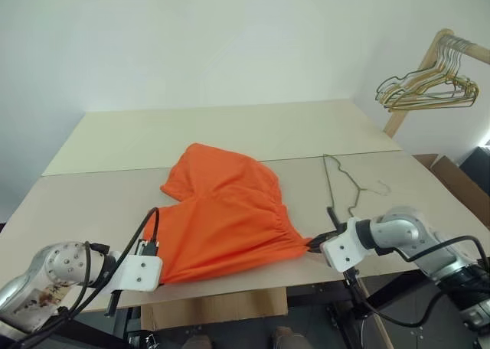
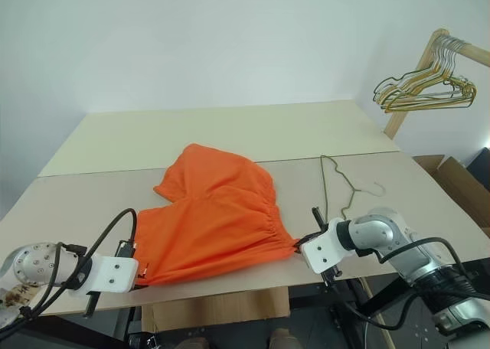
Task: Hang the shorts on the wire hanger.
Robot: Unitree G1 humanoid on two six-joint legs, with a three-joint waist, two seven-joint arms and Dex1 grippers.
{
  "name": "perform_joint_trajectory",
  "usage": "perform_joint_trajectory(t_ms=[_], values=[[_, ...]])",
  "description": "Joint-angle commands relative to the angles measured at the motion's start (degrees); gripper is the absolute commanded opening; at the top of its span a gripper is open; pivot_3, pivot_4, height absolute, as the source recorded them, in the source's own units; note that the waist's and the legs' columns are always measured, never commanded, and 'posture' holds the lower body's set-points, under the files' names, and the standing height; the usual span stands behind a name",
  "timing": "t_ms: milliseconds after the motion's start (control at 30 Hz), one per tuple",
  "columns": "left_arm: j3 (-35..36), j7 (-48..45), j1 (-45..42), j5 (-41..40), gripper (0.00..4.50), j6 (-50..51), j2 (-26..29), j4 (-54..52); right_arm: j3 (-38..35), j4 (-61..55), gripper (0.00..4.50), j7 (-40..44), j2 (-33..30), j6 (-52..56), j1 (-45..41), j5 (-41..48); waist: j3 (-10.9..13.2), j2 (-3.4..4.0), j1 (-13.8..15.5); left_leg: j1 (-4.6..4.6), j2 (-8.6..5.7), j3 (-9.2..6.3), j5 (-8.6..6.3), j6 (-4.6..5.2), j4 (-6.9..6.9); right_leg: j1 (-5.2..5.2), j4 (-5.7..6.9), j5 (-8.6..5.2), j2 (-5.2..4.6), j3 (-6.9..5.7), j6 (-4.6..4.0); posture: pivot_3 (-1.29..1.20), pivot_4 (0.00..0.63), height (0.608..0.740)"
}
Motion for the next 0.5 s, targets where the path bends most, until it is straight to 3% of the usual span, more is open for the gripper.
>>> perform_joint_trajectory(t_ms=[33, 67, 333, 433, 500], values=[[2.4, -0.6, -0.1, -1.2, 1.30, -0.7, 0.6, -1.4, -2.8, -3.7, 0.00, 0.3, -1.1, 3.6, 0.9, 0.8, 0.0, 0.00, 0.1, 0.03, 0.00, 0.00, 0.00, 0.00, 0.00, 0.02, 0.00, -0.02, 0.00, 0.00, -0.01, 0.04, 0.000, 0.740], [2.8, -1.1, -0.1, -1.9, 1.65, -1.0, 0.6, -1.4, -2.8, -5.0, 0.55, 1.1, -1.6, 6.0, 1.5, 1.0, 0.0, 0.00, 0.1, 0.04, 0.00, 0.00, 0.00, 0.00, 0.00, 0.02, 0.00, -0.04, 0.00, -0.01, 0.00, 0.04, 0.000, 0.740], [11.0, -7.8, 2.7, -6.2, 4.31, -2.8, 5.1, 1.9, -6.2, -12.2, 3.27, 8.2, -6.5, 14.5, 5.8, 9.6, 0.0, 0.01, 0.4, 0.04, 0.05, 0.07, -0.01, 0.00, 0.00, -0.03, 0.00, -0.28, 0.01, -0.03, 0.26, 0.04, 0.000, 0.740], [15.6, -10.0, 2.7, -7.0, 4.50, -4.0, 6.7, 5.9, -10.5, -12.7, 4.26, 8.4, -6.5, 17.8, 5.6, 15.2, 0.0, 0.01, 0.5, 0.11, 0.10, 0.08, -0.01, -0.01, -0.01, 0.00, 0.01, -0.39, 0.05, -0.07, 0.09, 0.03, 0.000, 0.740], [17.9, -10.8, 1.9, -7.5, 4.50, -4.4, 7.1, 8.4, -13.3, -11.9, 4.48, 7.2, -5.6, 21.0, 4.7, 17.8, 0.0, 0.02, 0.5, 0.12, 0.12, 0.09, -0.01, -0.01, -0.01, 0.01, 0.01, -0.42, 0.06, -0.09, 0.04, 0.03, 0.000, 0.740]])
